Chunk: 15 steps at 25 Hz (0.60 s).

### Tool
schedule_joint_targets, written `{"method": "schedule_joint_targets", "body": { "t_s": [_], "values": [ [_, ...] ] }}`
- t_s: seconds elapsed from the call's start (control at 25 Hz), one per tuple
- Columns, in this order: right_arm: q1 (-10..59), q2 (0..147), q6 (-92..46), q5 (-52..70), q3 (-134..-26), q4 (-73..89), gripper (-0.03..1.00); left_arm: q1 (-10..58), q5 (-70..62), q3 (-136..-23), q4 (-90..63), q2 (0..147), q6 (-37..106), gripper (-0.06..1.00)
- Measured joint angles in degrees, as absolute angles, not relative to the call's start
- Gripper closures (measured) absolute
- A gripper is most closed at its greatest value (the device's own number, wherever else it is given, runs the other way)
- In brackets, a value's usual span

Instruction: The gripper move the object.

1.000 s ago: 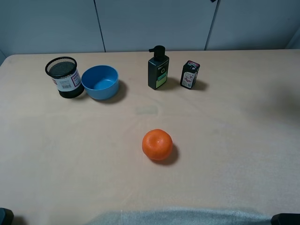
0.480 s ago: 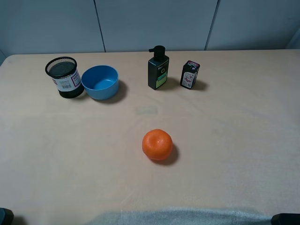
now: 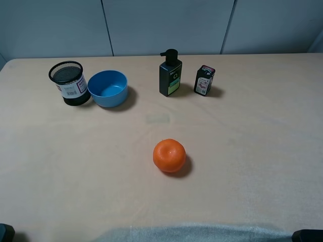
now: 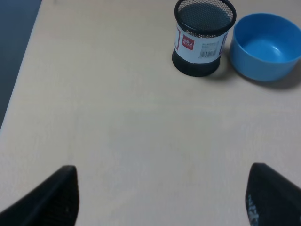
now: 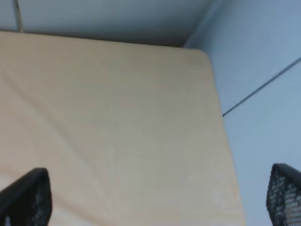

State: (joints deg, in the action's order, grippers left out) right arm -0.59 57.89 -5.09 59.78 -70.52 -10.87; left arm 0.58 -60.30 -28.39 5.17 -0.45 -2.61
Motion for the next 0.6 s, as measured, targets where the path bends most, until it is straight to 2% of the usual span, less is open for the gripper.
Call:
{"method": "schedule_joint_targets", "body": {
  "t_s": [0.32,0.6],
  "values": [
    [-0.9,38.8,0.0,52.0,-47.7,-10.9,0.27,0.6,-60.3,-28.4,5.2,-0.5,-2.6,0.15],
    [-0.9,25.4,1.5,51.4,-35.3,-11.5,0.27,0.6,-60.3,-28.4,5.2,-0.5,-2.6,0.15]
  ]
}}
